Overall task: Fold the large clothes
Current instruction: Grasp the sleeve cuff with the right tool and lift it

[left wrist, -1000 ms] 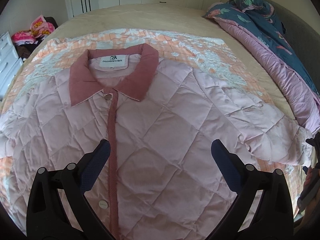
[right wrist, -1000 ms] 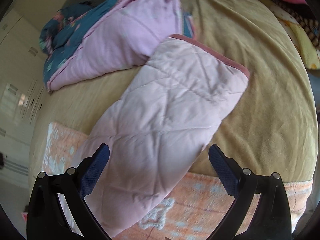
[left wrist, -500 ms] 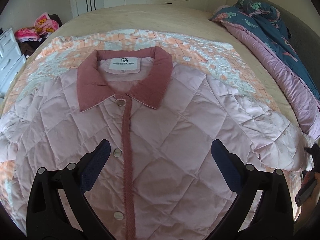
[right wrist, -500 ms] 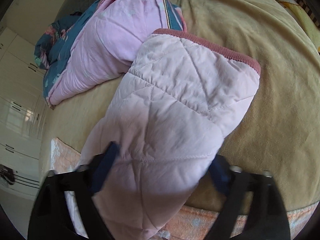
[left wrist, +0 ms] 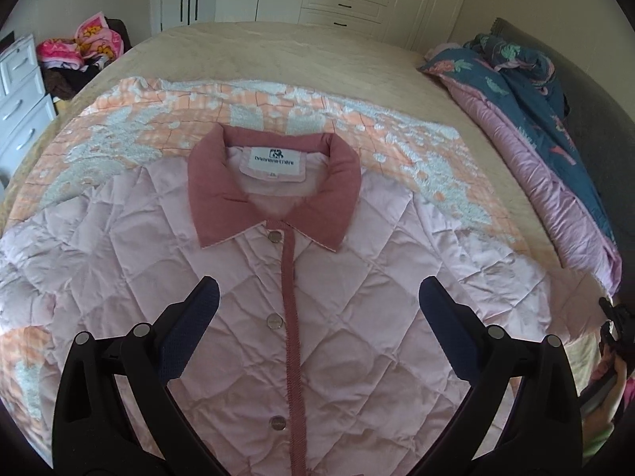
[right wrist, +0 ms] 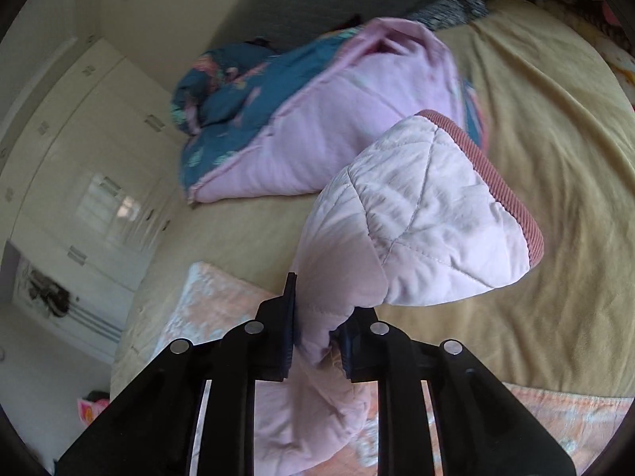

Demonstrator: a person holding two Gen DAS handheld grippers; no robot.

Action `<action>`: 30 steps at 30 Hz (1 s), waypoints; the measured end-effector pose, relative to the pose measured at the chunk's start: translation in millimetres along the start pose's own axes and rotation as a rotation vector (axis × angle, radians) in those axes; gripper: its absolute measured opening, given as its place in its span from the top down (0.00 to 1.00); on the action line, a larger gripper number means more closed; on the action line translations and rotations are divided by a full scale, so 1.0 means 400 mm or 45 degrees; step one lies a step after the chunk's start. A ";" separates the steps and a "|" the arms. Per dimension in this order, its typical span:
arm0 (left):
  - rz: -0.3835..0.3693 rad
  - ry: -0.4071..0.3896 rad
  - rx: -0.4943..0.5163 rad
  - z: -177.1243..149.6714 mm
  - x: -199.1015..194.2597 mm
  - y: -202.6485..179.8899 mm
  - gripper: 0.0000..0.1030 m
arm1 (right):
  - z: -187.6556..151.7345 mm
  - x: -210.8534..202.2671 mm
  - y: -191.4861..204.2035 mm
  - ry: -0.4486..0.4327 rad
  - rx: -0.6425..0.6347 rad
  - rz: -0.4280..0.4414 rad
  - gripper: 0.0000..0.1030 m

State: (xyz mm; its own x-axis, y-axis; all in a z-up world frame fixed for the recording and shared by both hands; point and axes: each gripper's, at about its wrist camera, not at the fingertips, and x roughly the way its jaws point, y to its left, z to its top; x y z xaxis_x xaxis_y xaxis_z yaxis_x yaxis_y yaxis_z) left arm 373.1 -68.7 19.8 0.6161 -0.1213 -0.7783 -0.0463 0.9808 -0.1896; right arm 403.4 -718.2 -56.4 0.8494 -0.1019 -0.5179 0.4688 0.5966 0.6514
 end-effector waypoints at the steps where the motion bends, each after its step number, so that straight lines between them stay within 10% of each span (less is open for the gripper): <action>1: -0.016 -0.005 -0.009 0.004 -0.010 0.009 0.08 | -0.003 -0.009 0.026 0.000 -0.031 0.033 0.84; 30: 0.160 -0.170 -0.058 -0.004 -0.164 0.273 0.08 | -0.354 -0.207 0.607 0.132 -0.748 0.568 0.85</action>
State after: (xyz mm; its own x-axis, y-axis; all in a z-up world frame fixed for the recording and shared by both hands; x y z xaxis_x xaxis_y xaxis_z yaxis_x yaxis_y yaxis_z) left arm 326.3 46.3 49.2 0.7019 0.0257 -0.7119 -0.1628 0.9787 -0.1252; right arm 412.7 -452.4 66.2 0.8879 0.3076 -0.3420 -0.1468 0.8941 0.4231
